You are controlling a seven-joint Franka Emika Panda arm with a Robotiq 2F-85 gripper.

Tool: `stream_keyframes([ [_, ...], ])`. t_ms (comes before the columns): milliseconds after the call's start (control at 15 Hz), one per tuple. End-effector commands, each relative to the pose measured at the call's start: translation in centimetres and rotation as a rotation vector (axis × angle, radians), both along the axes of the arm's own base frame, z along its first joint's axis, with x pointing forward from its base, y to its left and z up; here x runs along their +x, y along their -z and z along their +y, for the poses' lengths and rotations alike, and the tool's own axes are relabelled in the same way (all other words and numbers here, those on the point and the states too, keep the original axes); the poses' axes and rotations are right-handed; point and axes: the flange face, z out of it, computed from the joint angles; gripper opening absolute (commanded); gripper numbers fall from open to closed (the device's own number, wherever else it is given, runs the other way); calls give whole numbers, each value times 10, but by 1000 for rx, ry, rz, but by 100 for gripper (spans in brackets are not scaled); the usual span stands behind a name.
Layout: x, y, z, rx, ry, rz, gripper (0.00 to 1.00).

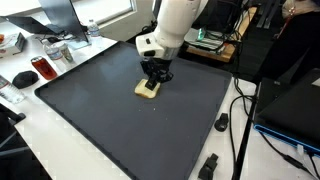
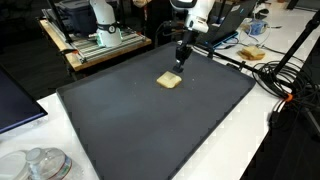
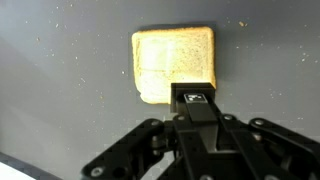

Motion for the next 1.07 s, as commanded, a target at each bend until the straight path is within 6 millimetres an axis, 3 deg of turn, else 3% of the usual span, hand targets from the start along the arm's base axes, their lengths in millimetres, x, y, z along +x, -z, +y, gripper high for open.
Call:
stream_keyframes([
  [0, 13, 13, 19, -74, 4, 18, 5],
  [533, 30, 26, 50, -157, -14, 25, 5],
  [1000, 52, 8, 50, -109, -43, 67, 5],
])
